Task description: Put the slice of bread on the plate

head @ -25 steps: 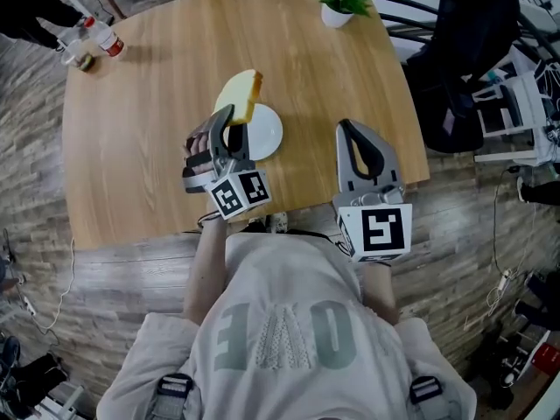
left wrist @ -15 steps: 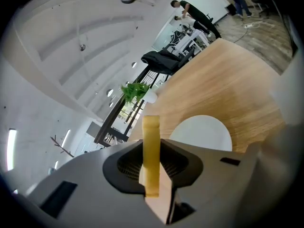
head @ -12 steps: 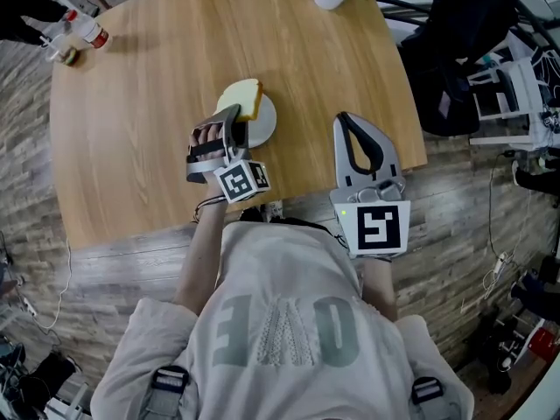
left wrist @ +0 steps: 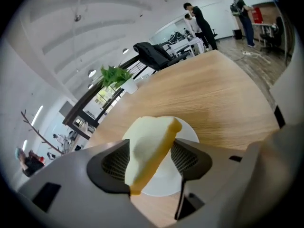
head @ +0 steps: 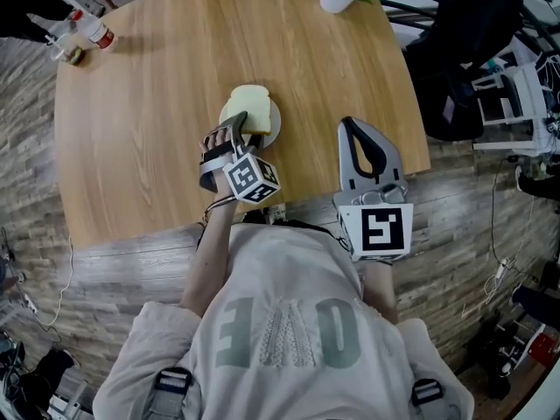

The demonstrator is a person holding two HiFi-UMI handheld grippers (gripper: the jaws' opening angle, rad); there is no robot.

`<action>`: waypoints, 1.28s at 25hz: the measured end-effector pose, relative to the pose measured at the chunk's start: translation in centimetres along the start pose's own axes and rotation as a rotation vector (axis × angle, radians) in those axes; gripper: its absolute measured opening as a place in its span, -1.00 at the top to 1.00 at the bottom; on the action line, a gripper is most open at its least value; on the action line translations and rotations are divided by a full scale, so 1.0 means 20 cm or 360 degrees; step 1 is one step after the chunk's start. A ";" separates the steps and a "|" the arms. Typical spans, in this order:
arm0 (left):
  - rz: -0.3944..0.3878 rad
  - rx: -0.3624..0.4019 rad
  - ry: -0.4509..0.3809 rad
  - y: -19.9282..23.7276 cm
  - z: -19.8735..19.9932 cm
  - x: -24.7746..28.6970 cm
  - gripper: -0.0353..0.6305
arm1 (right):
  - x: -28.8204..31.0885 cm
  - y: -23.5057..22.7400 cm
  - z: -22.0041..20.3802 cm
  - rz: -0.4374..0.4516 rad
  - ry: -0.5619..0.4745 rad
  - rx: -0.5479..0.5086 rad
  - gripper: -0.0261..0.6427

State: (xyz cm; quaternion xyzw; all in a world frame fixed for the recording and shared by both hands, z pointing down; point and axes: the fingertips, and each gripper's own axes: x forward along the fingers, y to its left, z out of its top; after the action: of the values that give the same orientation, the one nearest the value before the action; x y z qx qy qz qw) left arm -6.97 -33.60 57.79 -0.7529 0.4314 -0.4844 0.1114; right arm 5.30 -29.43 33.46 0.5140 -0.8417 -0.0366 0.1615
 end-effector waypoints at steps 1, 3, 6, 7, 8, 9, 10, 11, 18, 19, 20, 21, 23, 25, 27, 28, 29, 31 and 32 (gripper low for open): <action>-0.0022 -0.0035 0.0020 0.00 -0.01 0.01 0.10 | 0.00 0.00 0.00 0.0001 0.0001 0.0012 0.86; -0.0041 -0.0066 0.0028 0.00 -0.02 0.01 0.03 | -0.01 -0.01 -0.01 0.0001 0.0006 0.0018 0.86; -0.0079 -0.0141 0.0012 -0.01 -0.01 0.00 -0.20 | -0.01 -0.04 -0.04 0.0005 0.0022 -0.0001 0.86; -0.0091 -0.0169 0.0010 -0.01 -0.01 0.00 -0.27 | -0.01 -0.04 -0.05 0.0002 0.0025 0.0011 0.86; -0.0100 -0.0188 0.0008 -0.01 -0.02 -0.01 -0.32 | 0.00 -0.04 -0.05 -0.0001 0.0026 0.0026 0.86; -0.0103 -0.0203 0.0007 0.00 -0.02 -0.01 -0.38 | 0.00 -0.04 -0.05 0.0000 0.0023 0.0038 0.86; -0.0099 -0.0218 0.0004 0.01 -0.02 -0.02 -0.43 | 0.00 -0.04 -0.04 0.0005 0.0017 0.0043 0.86; -0.0087 -0.0241 -0.0003 0.03 -0.02 -0.03 -0.46 | 0.01 -0.03 -0.03 0.0014 0.0010 0.0040 0.86; 0.0077 -0.0775 -0.0283 0.38 0.12 -0.21 -0.54 | 0.05 0.00 0.04 0.0061 -0.0072 0.0002 0.86; 0.0108 -0.0854 -0.0354 0.47 0.16 -0.26 -0.54 | 0.05 -0.01 0.06 0.0059 -0.0089 0.0004 0.86; 0.0139 -0.0915 -0.0427 0.55 0.20 -0.31 -0.54 | 0.06 -0.01 0.09 0.0059 -0.0109 0.0003 0.86; 0.0171 -0.0954 -0.0500 0.63 0.25 -0.37 -0.54 | 0.08 -0.01 0.11 0.0064 -0.0134 -0.0002 0.86; 0.0251 -0.0995 -0.0663 0.78 0.34 -0.50 -0.54 | 0.11 0.00 0.18 0.0084 -0.0203 -0.0023 0.86; 0.0341 -0.1032 -0.0833 0.92 0.43 -0.65 -0.54 | 0.13 0.01 0.26 0.0103 -0.0281 -0.0035 0.86; 0.0424 -0.1095 -0.0987 1.04 0.49 -0.80 -0.53 | 0.16 0.02 0.33 0.0116 -0.0356 -0.0028 0.86; 0.0472 -0.1132 -0.1039 1.09 0.50 -0.87 -0.53 | 0.17 0.03 0.37 0.0122 -0.0390 -0.0019 0.86; 0.0530 -0.1165 -0.1064 1.13 0.50 -0.93 -0.53 | 0.18 0.03 0.40 0.0129 -0.0421 -0.0007 0.86; 0.0652 -0.1206 -0.1082 1.20 0.49 -1.03 -0.53 | 0.19 0.05 0.45 0.0146 -0.0472 0.0026 0.86; 0.0702 -0.1225 -0.1110 1.22 0.48 -1.08 -0.53 | 0.20 0.06 0.46 0.0157 -0.0492 0.0046 0.86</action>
State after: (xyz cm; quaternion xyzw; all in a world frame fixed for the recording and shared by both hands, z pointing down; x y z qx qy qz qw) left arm -15.67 -34.32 25.02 -0.7467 0.6618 0.0202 0.0633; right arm -0.23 -33.37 25.90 0.4626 -0.8811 -0.0950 0.0242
